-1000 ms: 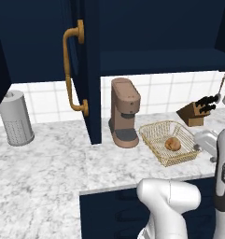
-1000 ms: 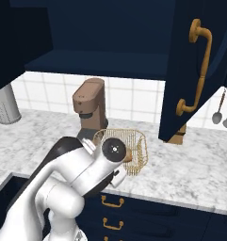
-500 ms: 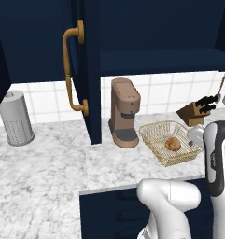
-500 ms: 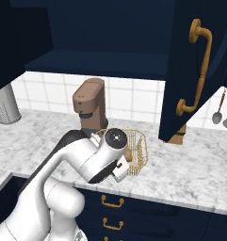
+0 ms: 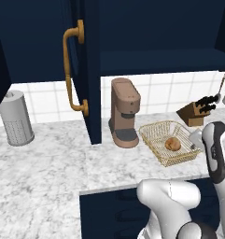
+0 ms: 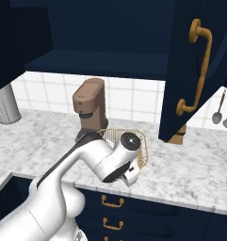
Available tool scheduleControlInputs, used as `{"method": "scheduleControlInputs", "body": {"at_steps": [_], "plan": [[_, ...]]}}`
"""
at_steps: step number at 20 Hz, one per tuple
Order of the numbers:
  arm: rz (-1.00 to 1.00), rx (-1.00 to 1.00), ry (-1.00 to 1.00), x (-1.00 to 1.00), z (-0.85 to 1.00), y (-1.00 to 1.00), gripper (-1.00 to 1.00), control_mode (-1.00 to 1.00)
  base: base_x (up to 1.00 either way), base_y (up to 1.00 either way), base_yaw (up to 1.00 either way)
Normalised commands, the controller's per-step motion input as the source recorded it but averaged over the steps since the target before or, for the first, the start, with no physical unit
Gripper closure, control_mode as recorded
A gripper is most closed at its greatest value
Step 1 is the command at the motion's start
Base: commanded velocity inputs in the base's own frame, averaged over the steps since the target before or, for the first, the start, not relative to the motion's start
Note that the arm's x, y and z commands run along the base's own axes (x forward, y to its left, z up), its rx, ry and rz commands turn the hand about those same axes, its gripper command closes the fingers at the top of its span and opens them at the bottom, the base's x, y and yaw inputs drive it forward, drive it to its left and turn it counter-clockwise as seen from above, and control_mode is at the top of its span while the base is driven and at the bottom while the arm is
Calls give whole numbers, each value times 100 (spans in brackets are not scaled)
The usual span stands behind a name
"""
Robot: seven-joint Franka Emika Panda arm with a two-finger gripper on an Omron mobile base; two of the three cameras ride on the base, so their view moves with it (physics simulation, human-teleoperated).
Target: Open the cabinet, pick up the bread from the cabinet and place it in the basket. Then move the basket to the dining counter.
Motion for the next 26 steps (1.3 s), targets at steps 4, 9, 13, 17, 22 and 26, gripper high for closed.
{"method": "scheduleControlInputs", "body": {"at_steps": [4, 9, 13, 17, 22, 26], "plan": [[-2, 0, 1, 31, -31, -14, -100, -100, 0, 0, 0], [-1, 0, 5, 33, -29, -11, -100, -100, 0, 0, 0], [-1, 0, 3, 34, -19, 0, -100, -100, 0, 0, 0], [0, 0, 0, 32, -19, 0, -100, -100, 0, 0, 0], [0, 0, 0, 24, -27, 0, -100, -100, 0, 0, 0], [0, 0, 0, 20, -33, 0, -100, -100, 0, 0, 0]]}}
